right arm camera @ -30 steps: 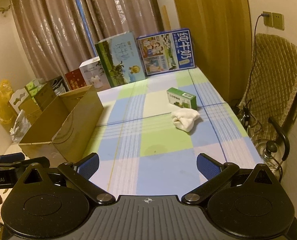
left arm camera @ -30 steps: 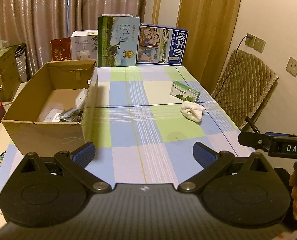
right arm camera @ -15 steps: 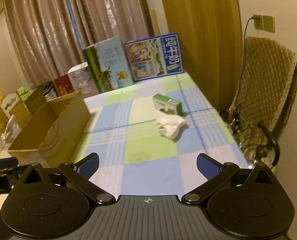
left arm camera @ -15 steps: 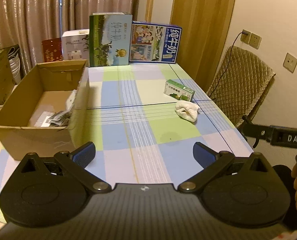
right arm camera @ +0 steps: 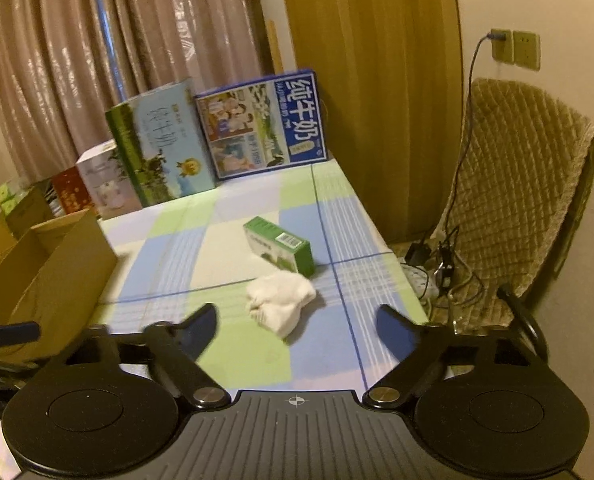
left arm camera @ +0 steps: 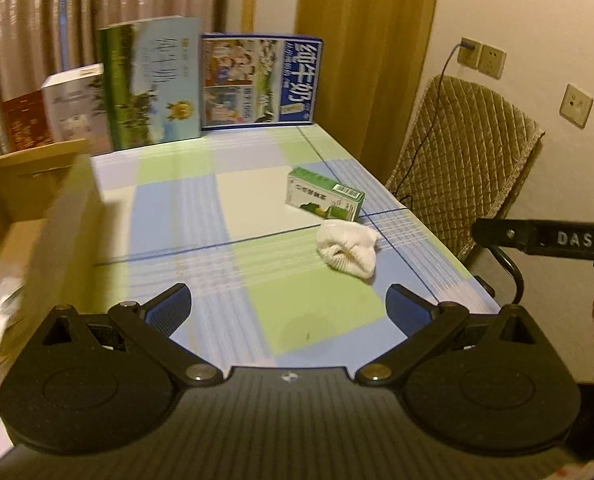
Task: Organize objects
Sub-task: 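Move the left tool to the white cloth while the right tool approaches the green medicine box, then close the left tool on the white cloth while the right tool grasps the medicine box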
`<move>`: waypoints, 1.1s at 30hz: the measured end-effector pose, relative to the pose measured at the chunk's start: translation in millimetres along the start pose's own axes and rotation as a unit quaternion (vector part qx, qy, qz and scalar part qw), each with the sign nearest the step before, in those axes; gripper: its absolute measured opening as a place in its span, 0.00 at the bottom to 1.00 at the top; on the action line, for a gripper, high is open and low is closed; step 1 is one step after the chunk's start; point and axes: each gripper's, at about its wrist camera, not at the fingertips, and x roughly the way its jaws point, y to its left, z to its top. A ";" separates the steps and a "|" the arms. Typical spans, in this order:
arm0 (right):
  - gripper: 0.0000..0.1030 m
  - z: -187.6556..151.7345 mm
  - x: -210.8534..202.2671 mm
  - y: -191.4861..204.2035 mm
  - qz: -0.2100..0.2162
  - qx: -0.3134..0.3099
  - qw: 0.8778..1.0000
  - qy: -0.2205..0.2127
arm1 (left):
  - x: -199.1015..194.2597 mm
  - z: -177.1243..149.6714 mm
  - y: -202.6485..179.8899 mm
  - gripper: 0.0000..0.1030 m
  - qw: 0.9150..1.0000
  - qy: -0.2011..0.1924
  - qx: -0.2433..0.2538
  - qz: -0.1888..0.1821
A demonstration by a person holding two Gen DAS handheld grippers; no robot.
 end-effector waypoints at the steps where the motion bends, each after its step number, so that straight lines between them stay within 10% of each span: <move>1: 0.69 1.3 9.4 -2.9 -0.002 0.001 1.000 0.003 | 13.6 2.3 -2.2 0.99 1.000 0.002 0.003 -0.006; 18: 0.64 0.7 107.0 -56.7 -0.051 0.033 0.998 0.013 | 192.0 9.1 -34.9 0.86 0.994 0.039 0.023 -0.103; 25: 0.64 2.6 121.2 -60.1 -0.038 0.029 0.998 0.026 | 217.3 11.8 -30.6 0.42 0.990 0.054 0.010 -0.128; 33: 0.65 10.1 150.5 -34.5 0.009 -0.065 0.997 0.030 | 166.5 1.2 21.2 0.33 0.997 0.069 0.030 -0.021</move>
